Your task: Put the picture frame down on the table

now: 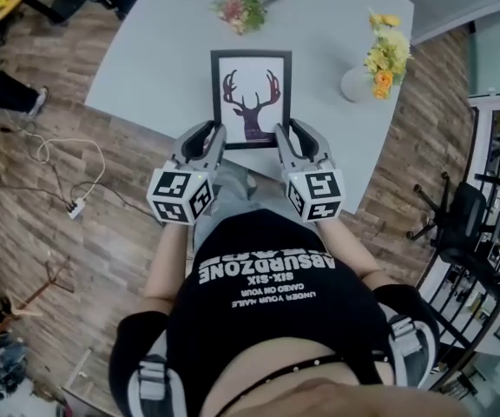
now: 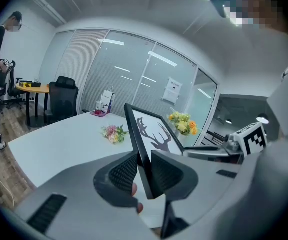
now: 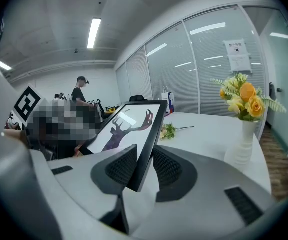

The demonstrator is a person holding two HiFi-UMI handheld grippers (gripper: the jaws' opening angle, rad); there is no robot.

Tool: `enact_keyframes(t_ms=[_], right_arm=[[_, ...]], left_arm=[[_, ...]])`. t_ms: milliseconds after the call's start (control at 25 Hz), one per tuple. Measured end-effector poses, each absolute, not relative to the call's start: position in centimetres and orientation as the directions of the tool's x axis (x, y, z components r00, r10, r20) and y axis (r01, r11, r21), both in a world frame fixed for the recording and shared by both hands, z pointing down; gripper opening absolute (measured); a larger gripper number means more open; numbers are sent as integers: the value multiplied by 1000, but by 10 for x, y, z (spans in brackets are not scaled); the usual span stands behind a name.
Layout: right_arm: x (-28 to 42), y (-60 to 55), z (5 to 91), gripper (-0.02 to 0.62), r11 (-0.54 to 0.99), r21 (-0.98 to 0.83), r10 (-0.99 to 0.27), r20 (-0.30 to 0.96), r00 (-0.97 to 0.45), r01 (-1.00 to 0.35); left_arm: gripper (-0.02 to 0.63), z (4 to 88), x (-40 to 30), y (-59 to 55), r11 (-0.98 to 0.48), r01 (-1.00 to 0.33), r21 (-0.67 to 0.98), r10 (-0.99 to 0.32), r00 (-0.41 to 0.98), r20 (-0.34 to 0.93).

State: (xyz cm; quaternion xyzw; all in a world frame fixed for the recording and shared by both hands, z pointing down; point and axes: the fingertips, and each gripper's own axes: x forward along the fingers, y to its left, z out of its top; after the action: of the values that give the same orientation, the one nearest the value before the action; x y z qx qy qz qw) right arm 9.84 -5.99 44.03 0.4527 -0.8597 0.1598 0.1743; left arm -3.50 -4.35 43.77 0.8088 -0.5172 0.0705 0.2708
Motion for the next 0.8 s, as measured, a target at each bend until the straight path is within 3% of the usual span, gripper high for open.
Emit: enact_keyframes(t_ms=[800], right_arm=[[77,-129,467,114,551,-109,-686,506,-523,-828]], left_arm=[[98,466,-55,-109,-265,-882,390,-780,434,450]])
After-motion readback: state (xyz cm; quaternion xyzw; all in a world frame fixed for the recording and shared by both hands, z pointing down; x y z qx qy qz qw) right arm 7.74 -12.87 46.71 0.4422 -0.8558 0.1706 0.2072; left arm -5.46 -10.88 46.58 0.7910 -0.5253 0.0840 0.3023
